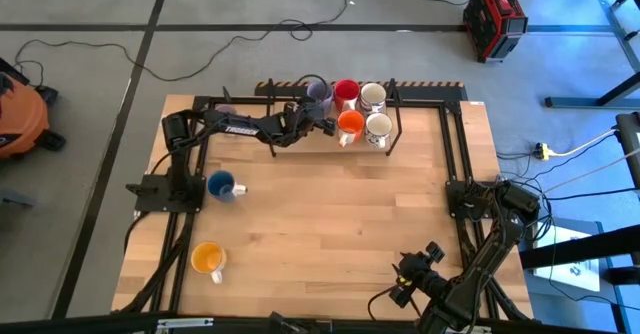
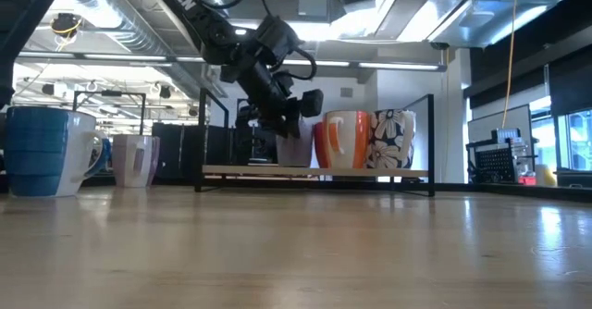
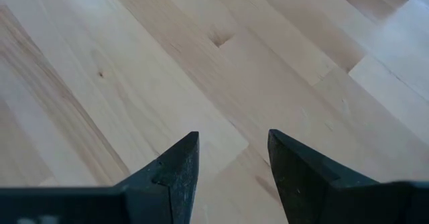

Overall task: Place coffee mugs
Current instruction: Put the bottom purple mug on the shelf, then put the yellow mug on the shelf

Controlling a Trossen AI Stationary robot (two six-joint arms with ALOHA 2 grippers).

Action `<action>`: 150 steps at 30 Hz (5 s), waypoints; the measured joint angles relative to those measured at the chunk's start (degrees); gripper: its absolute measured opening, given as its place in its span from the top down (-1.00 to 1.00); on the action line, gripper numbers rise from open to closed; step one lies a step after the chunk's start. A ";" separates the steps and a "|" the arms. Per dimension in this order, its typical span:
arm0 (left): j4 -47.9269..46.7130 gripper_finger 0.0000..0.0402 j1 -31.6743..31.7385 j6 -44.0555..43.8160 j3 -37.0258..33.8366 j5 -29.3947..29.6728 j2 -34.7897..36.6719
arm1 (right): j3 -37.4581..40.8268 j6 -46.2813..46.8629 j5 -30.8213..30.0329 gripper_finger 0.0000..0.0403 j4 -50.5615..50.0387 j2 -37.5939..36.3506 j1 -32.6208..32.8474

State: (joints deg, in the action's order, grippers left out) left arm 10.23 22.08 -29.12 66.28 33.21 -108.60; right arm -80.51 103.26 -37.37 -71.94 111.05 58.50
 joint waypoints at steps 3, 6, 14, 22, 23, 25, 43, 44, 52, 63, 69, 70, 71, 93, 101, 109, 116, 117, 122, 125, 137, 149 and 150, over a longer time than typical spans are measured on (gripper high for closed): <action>0.95 0.79 0.43 0.57 -0.02 -0.80 0.00 | 0.00 0.00 0.10 0.17 0.02 -0.01 0.00; 0.89 0.79 0.46 0.61 -0.02 -1.53 0.00 | 0.00 0.00 0.14 0.17 -0.03 -0.01 0.00; 0.93 0.78 0.09 -0.68 -0.02 -0.97 0.00 | 0.00 0.00 0.47 0.17 -0.14 -0.01 0.00; 1.14 0.56 0.07 -0.13 -0.01 -1.14 0.04 | 0.00 -0.02 0.34 0.17 -0.45 -0.01 0.00; 1.12 0.52 0.07 0.10 -0.02 -1.21 0.04 | 0.00 -0.02 0.19 0.17 -0.46 -0.01 0.00; 1.12 0.46 0.00 0.83 -0.01 -1.30 0.04 | 0.00 -0.02 0.03 0.17 -0.46 -0.01 0.00; -2.67 0.38 -2.62 8.51 -0.09 -2.16 5.71 | 0.00 0.00 0.42 0.17 0.14 -0.01 -0.01; -2.62 0.38 -2.80 8.61 -0.03 -2.54 6.41 | 0.00 -0.01 0.41 0.17 0.13 -0.01 0.00; -7.25 0.38 -5.25 10.25 0.04 -8.55 15.78 | 0.00 -0.02 -0.65 0.17 0.10 -0.01 -0.02; -26.72 0.39 -9.58 11.47 -0.02 -22.39 33.98 | -0.02 -0.03 -1.25 0.17 0.08 0.01 -0.02; -40.65 0.39 -15.77 7.88 -0.02 -24.33 43.82 | -0.04 -1.47 -4.63 0.17 2.86 0.01 -0.02; -42.74 0.39 -17.04 6.74 -0.01 -24.36 45.04 | -0.04 -2.91 -4.63 0.17 3.67 0.01 -0.06; -44.79 0.39 -18.44 5.38 0.00 -24.34 46.18 | -0.04 -4.62 -4.57 0.17 4.76 0.01 -0.39; -73.26 0.39 -48.11 -6.73 -0.04 -19.32 50.55 | -0.08 -45.20 0.43 0.17 46.43 0.38 -18.38; -74.04 0.39 -57.39 -9.55 -4.97 -17.72 54.22 | -0.04 -58.66 6.70 0.17 69.60 2.35 -27.28; -74.08 0.39 -66.49 -18.95 -11.01 -17.66 59.74 | -8.32 -70.63 13.51 0.17 78.09 9.81 -31.96; -74.00 0.39 -69.72 -20.35 -13.21 -16.90 60.65 | -19.34 -76.79 17.16 0.17 78.35 18.59 -33.54; -74.04 0.40 -69.78 -20.35 -13.44 -16.24 60.63 | -20.77 -77.94 17.39 0.17 78.04 19.75 -33.48; -74.09 0.40 -69.74 -20.00 -14.01 -15.24 60.61 | -27.95 -80.04 18.68 0.17 78.52 26.33 -33.53; -74.06 0.40 -69.72 -19.55 -14.01 -15.20 60.63 | -31.77 -80.89 19.05 0.17 78.86 30.15 -33.79; -73.82 0.40 -69.74 -20.00 -14.01 -15.86 60.55 | -50.76 -83.12 23.50 0.17 81.99 45.61 -35.04; -68.42 0.40 -70.23 -20.44 -13.99 -23.50 59.45 | -53.29 -83.91 23.50 0.17 82.18 48.69 -35.30; -66.57 0.40 -70.76 -20.45 -13.97 -25.05 58.80 | -53.29 -83.70 23.50 0.17 82.05 48.71 -35.28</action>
State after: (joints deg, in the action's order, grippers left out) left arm -56.34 -48.68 -49.58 52.31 8.16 -49.79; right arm -133.80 19.57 -13.87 10.11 159.76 23.22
